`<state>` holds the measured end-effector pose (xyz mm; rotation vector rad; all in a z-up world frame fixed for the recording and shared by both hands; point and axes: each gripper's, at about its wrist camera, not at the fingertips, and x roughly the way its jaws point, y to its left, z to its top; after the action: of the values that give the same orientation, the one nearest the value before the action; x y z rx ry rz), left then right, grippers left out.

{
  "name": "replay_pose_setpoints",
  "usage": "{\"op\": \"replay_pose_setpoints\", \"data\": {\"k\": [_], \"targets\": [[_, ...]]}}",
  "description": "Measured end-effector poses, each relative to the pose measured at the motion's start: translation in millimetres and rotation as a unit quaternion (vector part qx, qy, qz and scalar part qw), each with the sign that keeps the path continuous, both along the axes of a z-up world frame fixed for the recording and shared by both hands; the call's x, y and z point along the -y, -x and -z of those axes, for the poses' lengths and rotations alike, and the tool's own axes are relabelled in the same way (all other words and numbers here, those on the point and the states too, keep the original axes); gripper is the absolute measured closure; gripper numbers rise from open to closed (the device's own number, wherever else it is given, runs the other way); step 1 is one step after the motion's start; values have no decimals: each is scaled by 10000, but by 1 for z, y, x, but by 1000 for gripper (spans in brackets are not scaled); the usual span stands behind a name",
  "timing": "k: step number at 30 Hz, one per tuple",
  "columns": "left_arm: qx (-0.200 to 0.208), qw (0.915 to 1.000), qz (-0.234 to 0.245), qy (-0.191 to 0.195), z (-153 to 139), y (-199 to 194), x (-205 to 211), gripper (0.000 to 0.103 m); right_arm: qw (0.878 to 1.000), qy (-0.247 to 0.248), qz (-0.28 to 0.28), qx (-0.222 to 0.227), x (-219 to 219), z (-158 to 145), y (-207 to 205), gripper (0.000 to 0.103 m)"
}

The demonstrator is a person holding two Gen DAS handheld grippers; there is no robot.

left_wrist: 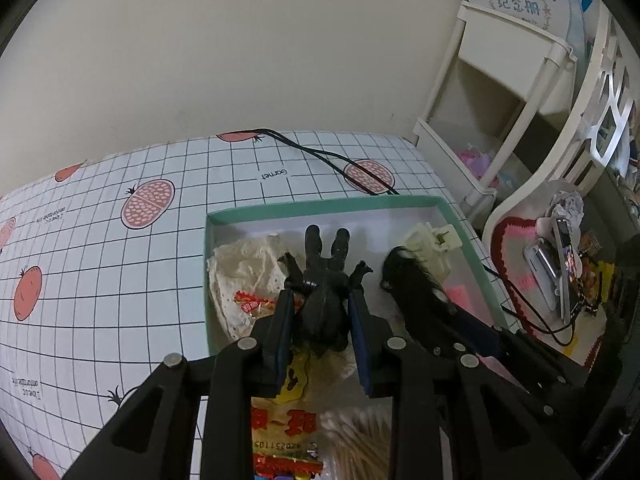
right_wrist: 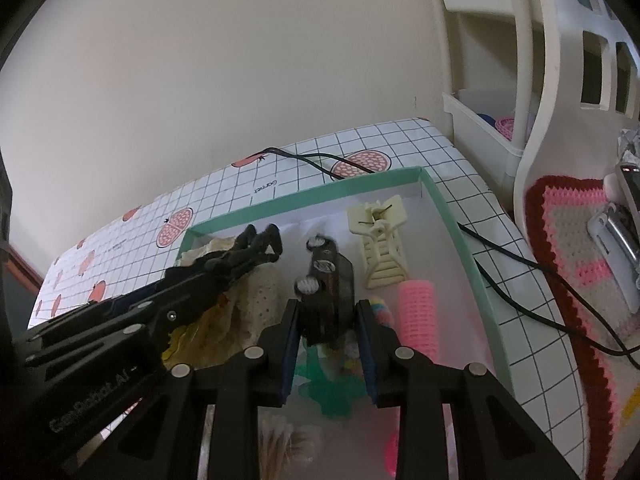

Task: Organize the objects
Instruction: 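Open the left tool to drop the figure while the right tool releases the car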

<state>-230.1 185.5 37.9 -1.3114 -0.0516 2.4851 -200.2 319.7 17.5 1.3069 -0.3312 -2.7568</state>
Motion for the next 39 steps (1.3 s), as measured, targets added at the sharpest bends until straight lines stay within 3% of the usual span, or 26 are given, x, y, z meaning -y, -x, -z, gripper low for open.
{"op": "replay_pose_setpoints", "data": {"k": [3, 9, 11, 19, 25, 28, 37, 39], "targets": [[21, 10000, 0, -3, -4, -1, 0, 67, 10000, -26, -30, 3, 1, -4, -1, 72], [55, 10000, 3, 6, -15, -4, 1, 64, 9999, -54, -78, 36, 4, -11, -4, 72], [60, 10000, -6, -13, -19, -6, 3, 57, 9999, -71, -104, 31, 4, -14, -4, 72], [-142, 9998, -109, -28, -41, -8, 14, 47, 9998, -149, -155, -6, 8, -26, -7, 69], [-147, 9992, -384, 7, -42, -6, 29, 36, 9998, -172, -99, -66, 8, -31, -7, 55], [-158, 9982, -549, 166, -40, -4, 38, 34, 9998, -189, -1, -113, 6, -33, -8, 39], [-156, 9943, -990, 364, -25, 1, 64, 13, 9997, -176, 67, -140, 6, -31, -6, 27], [-115, 9938, -1036, 381, -21, 1, 68, 9, 9997, -188, 71, -160, 7, -31, -5, 18]]}}
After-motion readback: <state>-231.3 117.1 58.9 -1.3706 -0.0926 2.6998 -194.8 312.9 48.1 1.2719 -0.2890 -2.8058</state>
